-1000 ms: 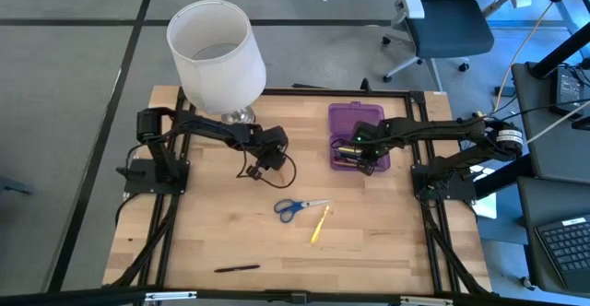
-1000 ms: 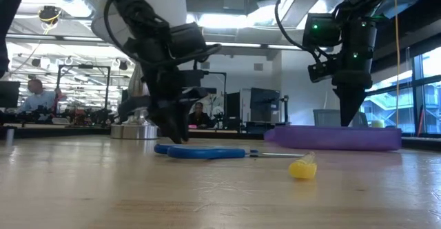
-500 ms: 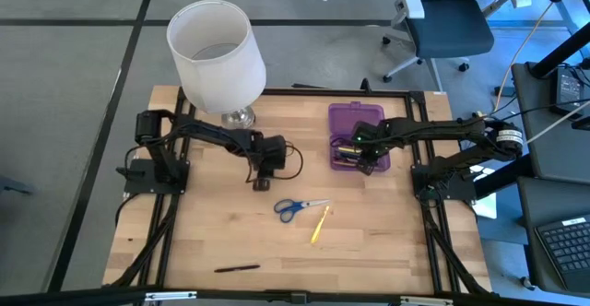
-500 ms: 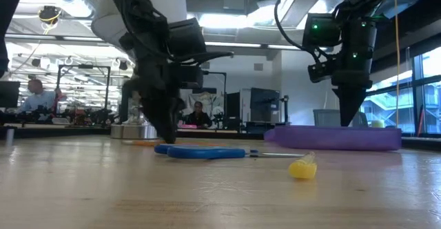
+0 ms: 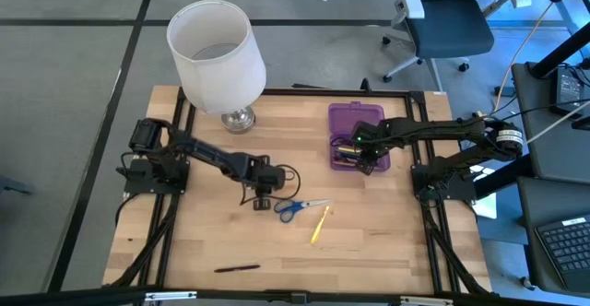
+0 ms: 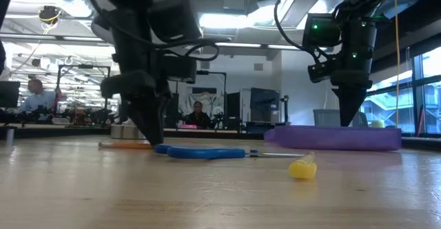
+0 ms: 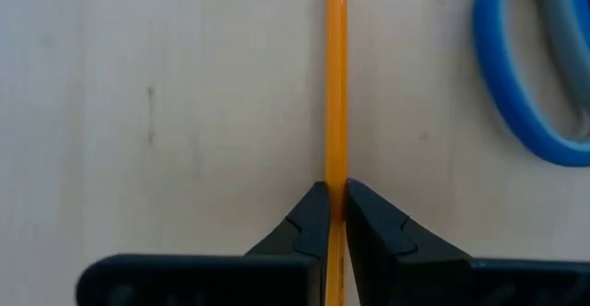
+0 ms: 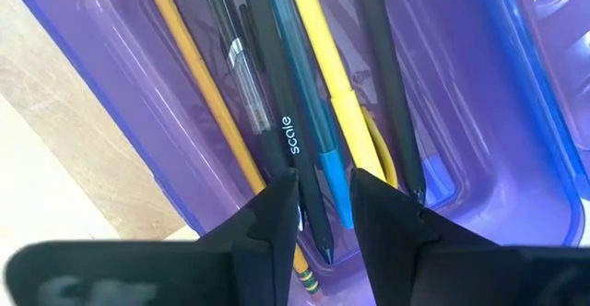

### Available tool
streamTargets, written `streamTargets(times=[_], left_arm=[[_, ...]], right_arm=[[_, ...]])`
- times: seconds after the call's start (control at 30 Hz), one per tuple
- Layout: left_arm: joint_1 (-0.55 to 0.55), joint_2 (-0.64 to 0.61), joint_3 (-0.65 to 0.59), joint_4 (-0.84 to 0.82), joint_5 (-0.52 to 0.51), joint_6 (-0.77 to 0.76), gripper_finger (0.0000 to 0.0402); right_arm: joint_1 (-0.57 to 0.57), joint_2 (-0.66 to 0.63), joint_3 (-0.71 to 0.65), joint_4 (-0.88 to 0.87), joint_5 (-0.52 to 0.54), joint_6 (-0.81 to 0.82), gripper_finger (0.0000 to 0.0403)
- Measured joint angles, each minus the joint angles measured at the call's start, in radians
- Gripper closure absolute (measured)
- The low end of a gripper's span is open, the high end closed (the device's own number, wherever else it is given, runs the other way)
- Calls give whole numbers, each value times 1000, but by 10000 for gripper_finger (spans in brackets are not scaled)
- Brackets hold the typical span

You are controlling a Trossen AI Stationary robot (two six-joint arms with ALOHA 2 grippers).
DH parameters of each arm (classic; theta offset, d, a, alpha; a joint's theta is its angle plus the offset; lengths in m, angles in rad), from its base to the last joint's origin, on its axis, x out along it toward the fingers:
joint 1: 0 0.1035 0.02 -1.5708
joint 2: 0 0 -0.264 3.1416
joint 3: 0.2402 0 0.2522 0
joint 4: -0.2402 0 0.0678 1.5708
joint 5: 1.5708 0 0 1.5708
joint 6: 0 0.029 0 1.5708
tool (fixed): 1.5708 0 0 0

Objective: Pick & place school supplies into a supply box
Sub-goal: Put the pencil into the purple supply box

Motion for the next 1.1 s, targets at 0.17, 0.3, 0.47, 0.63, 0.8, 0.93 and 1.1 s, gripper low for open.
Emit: streamTargets(times=[0.17,0.3,0.47,0.63,0.8,0.93,1.1], left_arm=[[-8,-2,0,-1,15,-3,379],[-8,1,15,-21,30,21,361],[-9,6,62,-79,39,57,321],[-9,9,92,-116,45,80,284],[-6,11,162,-192,5,77,256],[-5,10,232,-357,13,92,244],[-4,-24,246,-494,10,80,238]], right_arm=[[0,0,0,0,0,3,296],[0,0,0,0,0,6,295],[0,0,0,0,0,6,295],[0,0,0,0,0,6,295],[0,0,0,0,0,3,295],[0,0,0,-1,0,2,295],[0,0,0,-1,0,2,295]])
